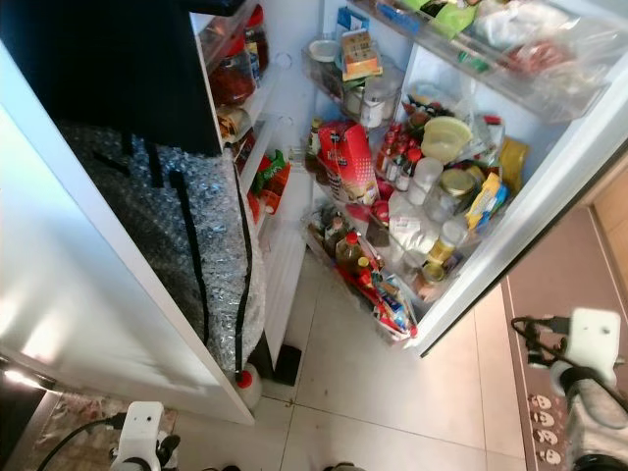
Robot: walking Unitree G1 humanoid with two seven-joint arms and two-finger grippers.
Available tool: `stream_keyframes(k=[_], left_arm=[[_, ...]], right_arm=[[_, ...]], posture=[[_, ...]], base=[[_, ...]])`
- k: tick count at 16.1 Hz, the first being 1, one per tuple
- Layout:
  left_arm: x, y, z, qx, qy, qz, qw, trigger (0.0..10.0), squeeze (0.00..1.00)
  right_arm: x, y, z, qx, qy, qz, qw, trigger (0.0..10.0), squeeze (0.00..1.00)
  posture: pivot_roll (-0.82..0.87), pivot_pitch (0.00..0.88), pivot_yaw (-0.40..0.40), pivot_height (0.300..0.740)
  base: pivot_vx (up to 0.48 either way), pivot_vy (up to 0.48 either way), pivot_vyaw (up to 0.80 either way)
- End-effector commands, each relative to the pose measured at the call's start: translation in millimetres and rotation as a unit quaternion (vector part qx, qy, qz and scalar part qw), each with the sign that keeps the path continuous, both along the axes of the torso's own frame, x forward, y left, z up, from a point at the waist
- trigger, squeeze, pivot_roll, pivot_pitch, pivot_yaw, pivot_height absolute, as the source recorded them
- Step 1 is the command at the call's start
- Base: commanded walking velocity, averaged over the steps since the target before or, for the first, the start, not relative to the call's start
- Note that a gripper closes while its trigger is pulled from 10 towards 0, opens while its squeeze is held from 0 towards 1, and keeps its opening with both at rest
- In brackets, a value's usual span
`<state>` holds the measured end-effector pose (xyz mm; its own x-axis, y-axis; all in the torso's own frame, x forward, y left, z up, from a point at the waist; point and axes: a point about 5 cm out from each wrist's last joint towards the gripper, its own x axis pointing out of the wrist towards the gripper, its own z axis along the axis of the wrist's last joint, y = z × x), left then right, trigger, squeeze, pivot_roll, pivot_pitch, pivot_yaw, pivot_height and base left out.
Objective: Restocking fridge
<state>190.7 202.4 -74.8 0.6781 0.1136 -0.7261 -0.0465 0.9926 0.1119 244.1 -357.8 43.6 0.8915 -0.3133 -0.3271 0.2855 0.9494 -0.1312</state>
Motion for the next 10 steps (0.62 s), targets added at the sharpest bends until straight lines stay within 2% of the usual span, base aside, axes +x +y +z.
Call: stream_keyframes(k=[1,3,4,5,7,8,9,10], left_arm=[[-7.3,0.1,-4,0.001,0.02,-0.004,1.0,10.0,0.0],[-7.4,0.1,-4,0.001,0.02,-0.004,1.0,10.0,0.0],[-7.6,0.1,-5,0.0,0.021,-0.004,1.0,10.0,0.0],[-8.3,0.4,-5,-0.002,0.022,-0.001,1.0,10.0,0.0],[-8.5,0.3,-5,-0.002,0.023,0.002,1.0,10.0,0.0],[-6.5,-1.5,-4,-0.003,0.018,0.002,1.0,10.0,0.0],[-5.9,-1.8,-4,-0.004,0.017,0.004,1.0,10.0,0.0],[-5.8,-1.5,-4,-0.005,0.018,0.005,1.0,10.0,0.0]], right_arm=[[4.7,17.0,-9,0.024,0.003,0.028,0.999,10.0,0.0],[10.1,37.1,-19,0.05,0.012,0.052,0.997,10.0,0.0],[11.5,55.0,-31,0.076,0.028,0.066,0.995,10.0,0.0],[4.1,76.6,-52,0.097,0.068,0.069,0.991,10.0,0.0],[-17.2,108.1,-84,0.137,0.14,0.074,0.978,10.0,0.0],[-34.7,124.7,-101,0.156,0.186,0.09,0.966,10.0,0.0],[-49.7,130.5,-112,0.161,0.224,0.085,0.957,10.0,0.0],[-56.2,132.7,-116,0.152,0.243,0.092,0.954,10.0,0.0]], posture=[[-0.1,0.145,-0.008,0.74],[-0.1,0.142,-0.01,0.74],[-0.1,0.141,-0.012,0.74],[-0.1,0.139,-0.013,0.74],[-0.09,0.138,-0.016,0.74],[-0.08,0.138,-0.016,0.74],[-0.07,0.139,-0.018,0.74],[-0.08,0.138,-0.018,0.74]], base=[[0.0,0.0,0.0],[0.0,0.0,0.0],[0.0,0.0,0.0],[0.0,0.0,0.0],[0.0,0.0,0.0],[0.0,0.0,0.0],[0.0,0.0,0.0],[0.0,0.0,0.0]])
